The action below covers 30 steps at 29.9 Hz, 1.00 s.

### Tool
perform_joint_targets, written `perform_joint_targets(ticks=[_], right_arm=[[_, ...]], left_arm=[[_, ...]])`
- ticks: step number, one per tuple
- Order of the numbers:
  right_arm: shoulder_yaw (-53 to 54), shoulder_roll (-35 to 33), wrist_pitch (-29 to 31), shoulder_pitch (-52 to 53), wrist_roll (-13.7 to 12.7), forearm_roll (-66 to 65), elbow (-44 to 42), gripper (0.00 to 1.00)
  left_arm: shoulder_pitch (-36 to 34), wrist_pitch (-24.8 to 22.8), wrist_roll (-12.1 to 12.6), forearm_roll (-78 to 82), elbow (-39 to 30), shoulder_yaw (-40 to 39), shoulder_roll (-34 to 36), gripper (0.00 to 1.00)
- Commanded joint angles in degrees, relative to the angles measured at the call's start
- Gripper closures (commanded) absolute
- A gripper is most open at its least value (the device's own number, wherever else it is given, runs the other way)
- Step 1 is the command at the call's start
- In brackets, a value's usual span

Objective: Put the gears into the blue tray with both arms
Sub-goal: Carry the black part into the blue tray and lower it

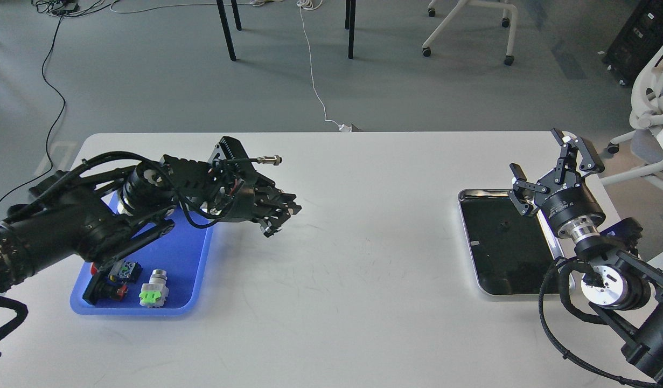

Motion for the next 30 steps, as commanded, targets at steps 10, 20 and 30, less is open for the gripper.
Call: perform_joint_targets(ticks=[10,20,30], right_arm=[[-0.5,1.0,0.0,0.1,0.0,0.0,0.0,0.03],[-0.4,0.9,0.0,0.1,0.0,0.0,0.4,0.03],[-0.4,0.9,0.0,0.1,0.0,0.0,0.4,0.03]], left_arm=[[8.7,0.4,0.0,-2.8,-1.5,-0.3,16.0,0.85],[11.7,0.3,0.0,-3.2,-0.7,-0.1,16.9,0.84],[12.1,0.5,0.0,-2.9,0.6,-0.2,17.4,0.76]])
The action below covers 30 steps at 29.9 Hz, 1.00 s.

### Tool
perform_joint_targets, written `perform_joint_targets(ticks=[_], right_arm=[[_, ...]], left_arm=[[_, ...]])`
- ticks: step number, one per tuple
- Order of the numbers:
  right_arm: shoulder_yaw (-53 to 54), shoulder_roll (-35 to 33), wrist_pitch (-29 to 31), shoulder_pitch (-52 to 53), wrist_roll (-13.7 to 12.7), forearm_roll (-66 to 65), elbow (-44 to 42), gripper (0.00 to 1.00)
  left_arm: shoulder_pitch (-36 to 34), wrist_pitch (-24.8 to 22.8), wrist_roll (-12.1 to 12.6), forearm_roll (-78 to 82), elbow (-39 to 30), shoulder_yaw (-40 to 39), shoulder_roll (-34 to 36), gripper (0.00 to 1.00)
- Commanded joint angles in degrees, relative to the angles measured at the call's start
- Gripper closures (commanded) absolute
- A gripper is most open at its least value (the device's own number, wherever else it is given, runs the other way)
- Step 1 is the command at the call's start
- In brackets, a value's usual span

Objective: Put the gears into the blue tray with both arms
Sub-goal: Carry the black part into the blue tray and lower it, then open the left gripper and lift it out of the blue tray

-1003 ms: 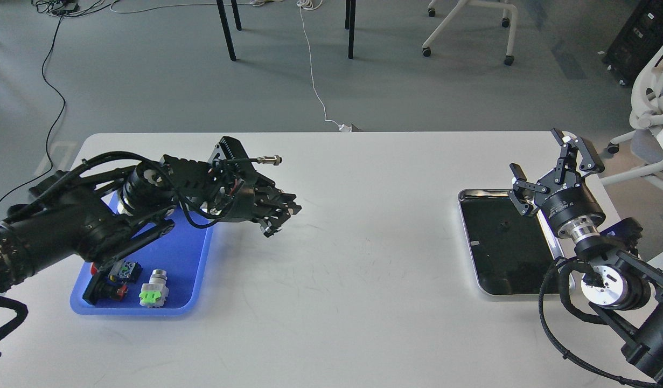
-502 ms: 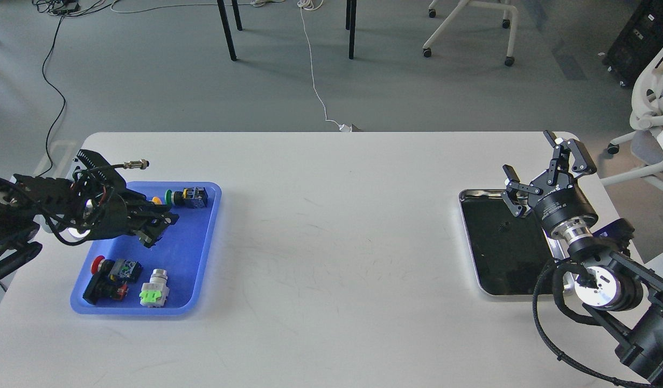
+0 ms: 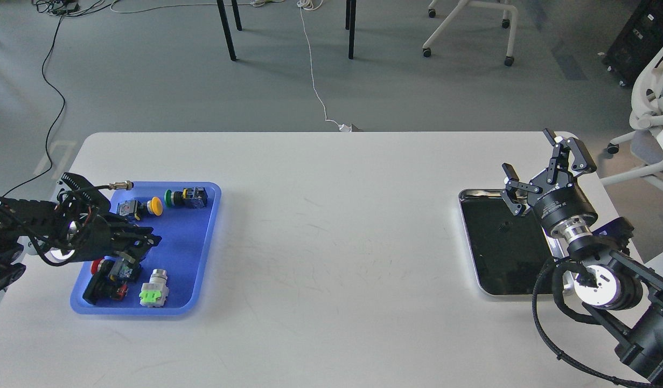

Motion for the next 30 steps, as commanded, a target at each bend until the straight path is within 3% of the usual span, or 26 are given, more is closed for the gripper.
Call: perform_joint_targets(ticks=[1,4,6,8,9,12,17,24,30], right_arm=[[0.0,0.0,0.0,-0.1,0.0,0.0,0.0,0.03],[0.0,0.0,0.0,0.0,0.0,0.0,0.1,0.03],[0.0,0.0,0.0,-0.1,0.0,0.0,0.4,0.03],[0.0,0.0,0.0,-0.1,0.0,0.0,0.4,0.03],[0.0,0.0,0.0,-0.1,0.0,-0.1,0.4,0.03],[-0.1,-0.1,0.0,-0.1,0.0,-0.1,0.4,0.03],[-0.4,-0.5,0.2,0.2,0.0,-0.1,0.4,0.03],[-2.5,-1.4,0.9,1.5,0.0,-1.7,0.6,0.02],[-12.2,-8.4,2.6,8.0,0.0,-11.4,1.9,0.02]], left_arm=[[0.0,0.1,0.0,0.3,0.5,0.0,0.0,0.74],[-0.1,0.1,0.0,0.5,0.6,0.0,0.2,0.6],[-0.1,0.2,0.0,0.5,0.7,0.0,0.2,0.42],[-0.1,0.3,0.0,0.3,0.7,-0.1,0.5,0.17],[-0.1,0.3,0.0,0.3,0.7,-0.2,1.0,0.15],[-0.2,0.4,0.0,0.2,0.1,-1.4,1.8,0.12],[-1.5,-0.3,0.0,-5.3,-3.3,-11.1,1.9,0.06],[-3.2,-1.5,0.0,-39.3,-13.9,-13.7,0.6,0.02],[-0.9,-0.8,0.0,-67.4,-17.0,-15.6,-6.3,0.02]])
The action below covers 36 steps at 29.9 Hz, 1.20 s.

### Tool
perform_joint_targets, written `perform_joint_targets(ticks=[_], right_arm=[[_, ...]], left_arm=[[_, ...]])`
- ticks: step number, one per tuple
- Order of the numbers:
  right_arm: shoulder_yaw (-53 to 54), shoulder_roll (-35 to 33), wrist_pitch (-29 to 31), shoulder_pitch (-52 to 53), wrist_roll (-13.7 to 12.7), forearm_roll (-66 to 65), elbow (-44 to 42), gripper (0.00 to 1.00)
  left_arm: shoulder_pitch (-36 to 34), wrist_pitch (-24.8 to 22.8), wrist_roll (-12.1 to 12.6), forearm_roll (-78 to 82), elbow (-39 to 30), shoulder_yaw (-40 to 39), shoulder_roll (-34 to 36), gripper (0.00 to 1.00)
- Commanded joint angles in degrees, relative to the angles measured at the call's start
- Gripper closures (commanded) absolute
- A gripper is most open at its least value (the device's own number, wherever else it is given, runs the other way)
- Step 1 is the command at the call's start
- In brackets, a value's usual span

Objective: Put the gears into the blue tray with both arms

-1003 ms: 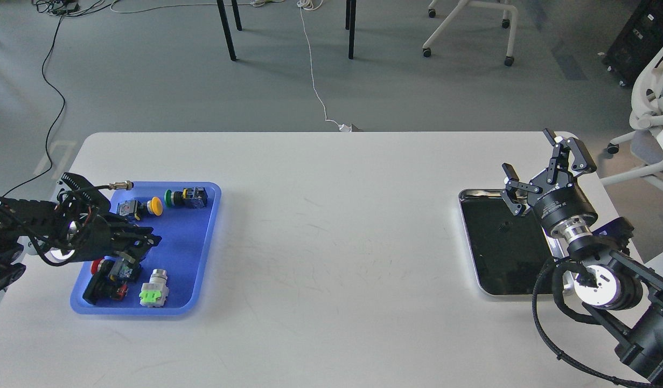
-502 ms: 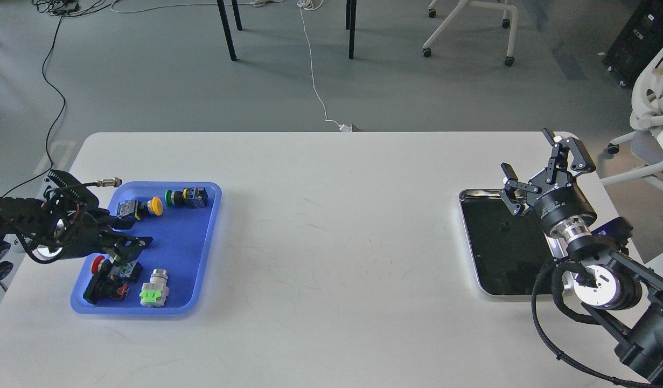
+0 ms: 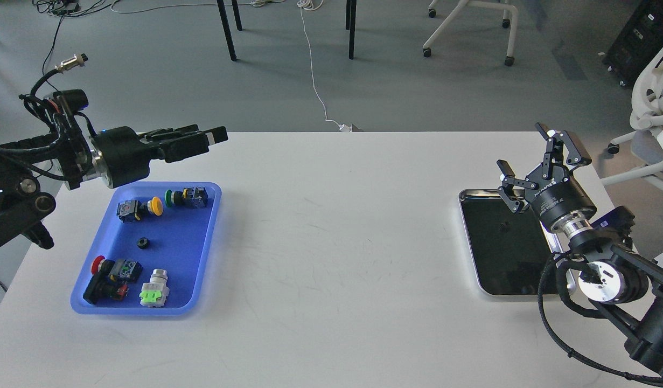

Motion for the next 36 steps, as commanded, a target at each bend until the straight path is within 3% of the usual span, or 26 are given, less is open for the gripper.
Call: perform_joint_targets(ticks=[1,9,13,17,20,26,30,36], right_arm=[[-7.1,-4.4,0.7,4.7,0.0,-7.1,1.5,0.02],[-22.1,-15.0,3.0,17.7,0.0,-31.0,2.4,0.02],[-30.1,-20.1,6.1,26.1,0.0,-49.3,1.9,0.01],[-38.3,-20.5,9.0,35.5,0.0,-65.9,0.4,0.01],[-44.9,-19.1,9.2,41.2,0.0,-73.7,-2.5,0.01],[-59.1,-8.3,9.2,48.1,0.0,-80.5,-10.5,0.01],[-62.9,-1.6,9.2,48.5,0.0,-80.5,-14.2,0.01],[-65.3,2.8,9.1,47.6,0.0,-80.3,-17.2,0.02]], left_arm=[[2.8,0.6,0.0,-14.5,-0.5,-3.2,-4.9,0.02],[17.0,0.9,0.0,-18.4,-0.1,-21.7,-17.1,0.02],[21.1,0.4,5.5,-20.9,0.0,-27.0,-21.3,0.02],[23.4,-0.1,6.9,-21.3,0.0,-29.6,-23.5,0.02],[24.5,-1.3,7.1,-21.3,0.1,-30.5,-24.5,0.02],[25.1,-1.5,7.0,-21.3,0.3,-30.9,-24.8,0.02],[25.2,-2.3,7.0,-21.3,0.3,-30.9,-24.7,0.02],[25.8,-3.2,7.0,-21.3,0.3,-30.9,-24.6,0.02]])
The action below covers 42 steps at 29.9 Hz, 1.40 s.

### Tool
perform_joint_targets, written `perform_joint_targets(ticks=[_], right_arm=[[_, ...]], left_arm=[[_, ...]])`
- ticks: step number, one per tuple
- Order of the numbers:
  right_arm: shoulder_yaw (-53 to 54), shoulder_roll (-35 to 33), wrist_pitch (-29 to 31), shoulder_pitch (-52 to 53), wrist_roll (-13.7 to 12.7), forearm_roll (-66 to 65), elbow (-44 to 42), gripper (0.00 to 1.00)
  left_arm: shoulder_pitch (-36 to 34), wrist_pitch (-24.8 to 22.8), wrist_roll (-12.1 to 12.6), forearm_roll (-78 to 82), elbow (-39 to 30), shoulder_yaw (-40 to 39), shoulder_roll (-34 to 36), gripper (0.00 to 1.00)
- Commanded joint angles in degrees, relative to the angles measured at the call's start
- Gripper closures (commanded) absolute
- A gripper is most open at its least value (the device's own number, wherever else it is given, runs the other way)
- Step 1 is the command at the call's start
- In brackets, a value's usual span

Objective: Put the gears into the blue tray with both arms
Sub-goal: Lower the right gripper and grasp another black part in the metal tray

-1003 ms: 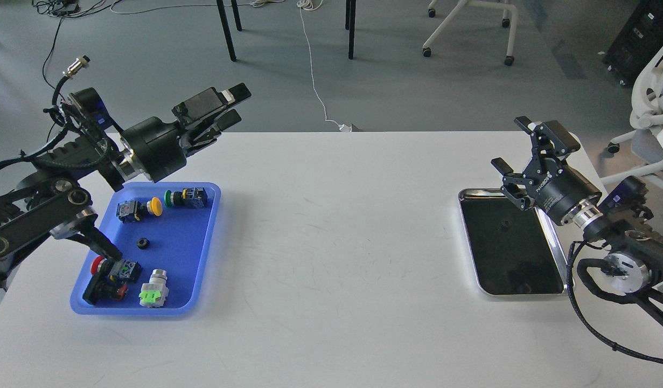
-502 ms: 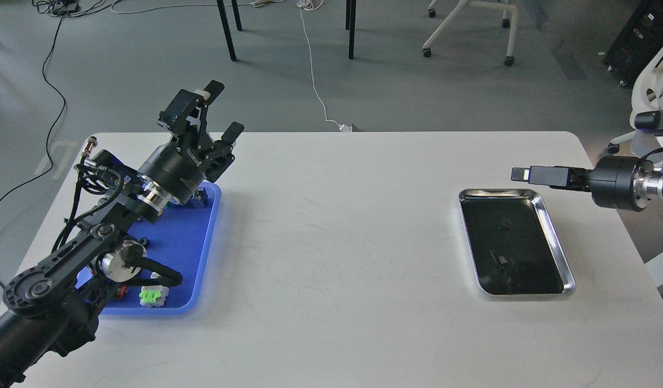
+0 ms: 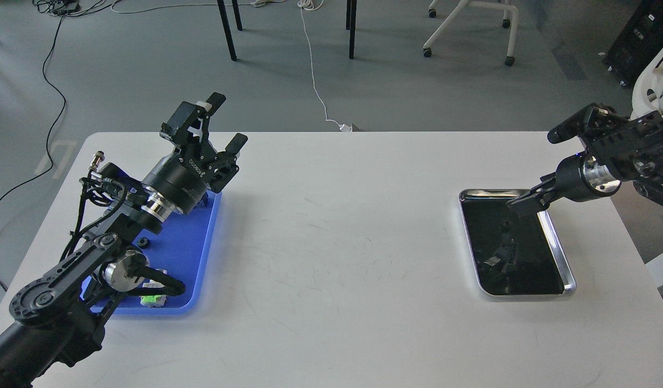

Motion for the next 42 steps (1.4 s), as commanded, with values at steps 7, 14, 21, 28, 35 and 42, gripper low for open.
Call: perform_joint_targets(ticks=[7,14,21,28,35,42], right_arm=[[-0.5,2.6,-0.4,-3.9,0.0,0.6,-2.4,0.07],[-0.4,3.4,-0.5,-5.4,0.0,2.8,-3.3,0.12],[-0.7,4.9,-0.5,-6.0,0.0,5.0,-5.4,0.18],[-0.8,6.2,-0.4,-6.5,0.0,5.0,-7.2,0.18],[-0.8,6.7,-0.5,-7.5,0.0,5.0,-8.5,0.21],[-0.8,6.7,-0.5,-7.5,0.0,4.9,-8.6,0.33]], left_arm=[[0.2,-1.1,0.0,0.0,0.0,0.0,-0.1,0.02],[0.4,-1.2,0.0,0.0,-0.1,0.0,0.0,0.02],[0.5,-1.2,0.1,0.0,-0.1,0.0,0.0,0.02],[0.7,-1.2,0.1,0.0,-0.2,0.0,0.1,0.02],[1.0,-1.2,0.1,0.1,-0.2,0.0,0.1,0.02],[1.0,-1.2,0.1,0.1,-0.3,0.0,0.0,0.02]])
